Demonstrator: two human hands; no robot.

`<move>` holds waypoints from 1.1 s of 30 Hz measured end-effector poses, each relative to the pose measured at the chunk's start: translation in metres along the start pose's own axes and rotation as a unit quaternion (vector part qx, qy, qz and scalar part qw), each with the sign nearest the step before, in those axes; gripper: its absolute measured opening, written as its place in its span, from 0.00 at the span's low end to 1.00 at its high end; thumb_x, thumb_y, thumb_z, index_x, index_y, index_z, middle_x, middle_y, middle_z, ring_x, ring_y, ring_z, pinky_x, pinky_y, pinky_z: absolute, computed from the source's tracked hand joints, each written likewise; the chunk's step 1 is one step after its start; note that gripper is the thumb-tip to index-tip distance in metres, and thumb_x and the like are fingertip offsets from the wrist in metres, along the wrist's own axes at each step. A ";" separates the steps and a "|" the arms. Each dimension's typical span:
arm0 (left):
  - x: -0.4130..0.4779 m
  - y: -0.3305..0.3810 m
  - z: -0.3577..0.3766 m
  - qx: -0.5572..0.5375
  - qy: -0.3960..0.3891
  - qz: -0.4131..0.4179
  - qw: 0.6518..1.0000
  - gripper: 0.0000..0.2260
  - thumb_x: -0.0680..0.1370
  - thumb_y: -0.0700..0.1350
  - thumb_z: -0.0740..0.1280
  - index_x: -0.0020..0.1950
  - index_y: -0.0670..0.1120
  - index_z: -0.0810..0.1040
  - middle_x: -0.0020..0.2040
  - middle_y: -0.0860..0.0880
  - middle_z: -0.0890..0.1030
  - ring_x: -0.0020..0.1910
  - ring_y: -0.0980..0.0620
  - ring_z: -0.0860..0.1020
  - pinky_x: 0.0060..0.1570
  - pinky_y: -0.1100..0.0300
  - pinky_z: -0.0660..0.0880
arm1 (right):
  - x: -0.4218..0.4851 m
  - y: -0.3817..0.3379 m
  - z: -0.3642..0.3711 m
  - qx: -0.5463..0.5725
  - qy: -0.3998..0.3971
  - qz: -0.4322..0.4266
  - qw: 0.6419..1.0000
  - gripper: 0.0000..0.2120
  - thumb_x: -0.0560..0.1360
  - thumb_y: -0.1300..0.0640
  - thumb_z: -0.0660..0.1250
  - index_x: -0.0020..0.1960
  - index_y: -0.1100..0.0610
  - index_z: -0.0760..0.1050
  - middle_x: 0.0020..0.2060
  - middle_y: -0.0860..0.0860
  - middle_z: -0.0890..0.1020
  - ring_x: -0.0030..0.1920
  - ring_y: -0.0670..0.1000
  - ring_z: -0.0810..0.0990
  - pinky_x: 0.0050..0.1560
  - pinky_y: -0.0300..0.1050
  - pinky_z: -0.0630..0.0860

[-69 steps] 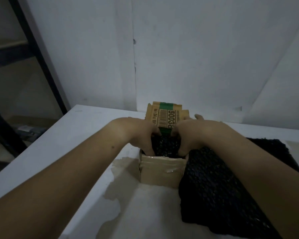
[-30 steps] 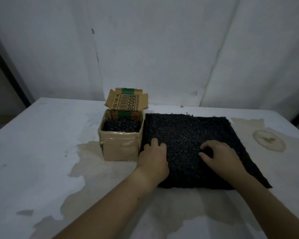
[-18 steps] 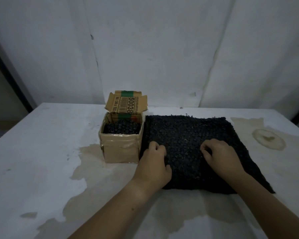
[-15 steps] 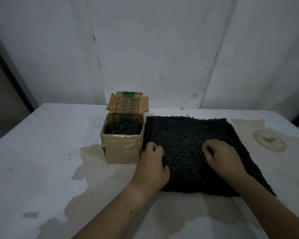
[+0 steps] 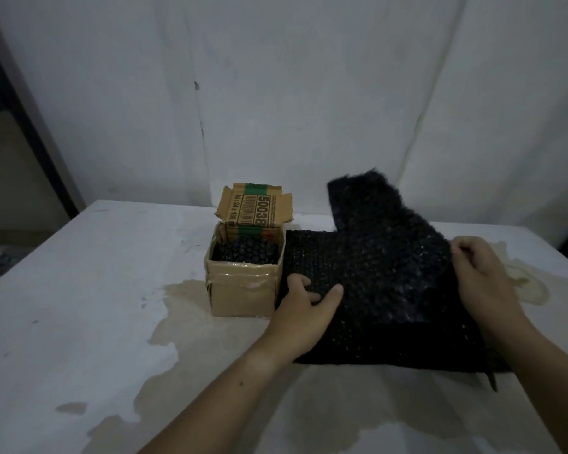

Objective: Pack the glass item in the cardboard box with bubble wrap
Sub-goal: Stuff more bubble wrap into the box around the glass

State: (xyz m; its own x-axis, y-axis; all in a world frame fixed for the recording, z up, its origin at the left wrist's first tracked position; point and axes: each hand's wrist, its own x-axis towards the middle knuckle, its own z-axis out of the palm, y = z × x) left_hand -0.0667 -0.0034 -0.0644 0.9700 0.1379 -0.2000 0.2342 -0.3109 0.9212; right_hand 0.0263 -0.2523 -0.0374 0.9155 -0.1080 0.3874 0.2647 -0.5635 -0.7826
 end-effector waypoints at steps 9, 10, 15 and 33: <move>0.010 0.045 -0.026 -0.383 -0.117 0.011 0.916 0.27 0.71 0.46 0.76 0.67 0.47 0.71 0.59 0.47 0.83 0.57 0.45 0.82 0.53 0.53 0.77 | 0.011 -0.070 0.002 0.128 -0.042 -0.001 0.991 0.08 0.82 0.52 0.60 0.50 0.53 0.75 0.37 0.46 0.79 0.36 0.42 0.75 0.37 0.35 0.71; 0.009 0.050 -0.038 -0.382 -0.088 0.039 0.919 0.26 0.71 0.42 0.76 0.66 0.46 0.72 0.59 0.46 0.83 0.56 0.44 0.82 0.52 0.52 0.78 | 0.011 -0.080 0.007 0.121 -0.044 -0.017 0.992 0.07 0.82 0.52 0.59 0.49 0.52 0.75 0.36 0.45 0.78 0.33 0.40 0.74 0.33 0.31 0.69; -0.011 0.062 -0.121 -0.288 0.079 0.187 0.936 0.26 0.69 0.43 0.74 0.65 0.49 0.71 0.57 0.51 0.84 0.56 0.50 0.83 0.53 0.53 0.80 | 0.016 -0.138 0.050 0.093 -0.078 -0.115 0.986 0.05 0.82 0.55 0.59 0.49 0.52 0.72 0.38 0.44 0.76 0.34 0.33 0.73 0.35 0.26 0.66; -0.014 0.024 -0.189 0.394 0.198 0.257 0.860 0.32 0.71 0.61 0.58 0.75 0.55 0.66 0.75 0.54 0.67 0.76 0.51 0.56 0.73 0.51 0.44 | -0.012 -0.153 0.179 -0.278 -0.280 -0.299 0.869 0.11 0.75 0.45 0.64 0.56 0.46 0.69 0.39 0.42 0.69 0.55 0.53 0.72 0.51 0.48 0.56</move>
State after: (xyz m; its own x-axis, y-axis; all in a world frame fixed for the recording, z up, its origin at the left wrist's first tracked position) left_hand -0.0872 0.1655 0.0233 0.8967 0.0523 0.4396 -0.0967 -0.9459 0.3097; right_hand 0.0293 -0.0182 -0.0097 0.7091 0.6687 0.2239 0.6998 -0.7063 -0.1067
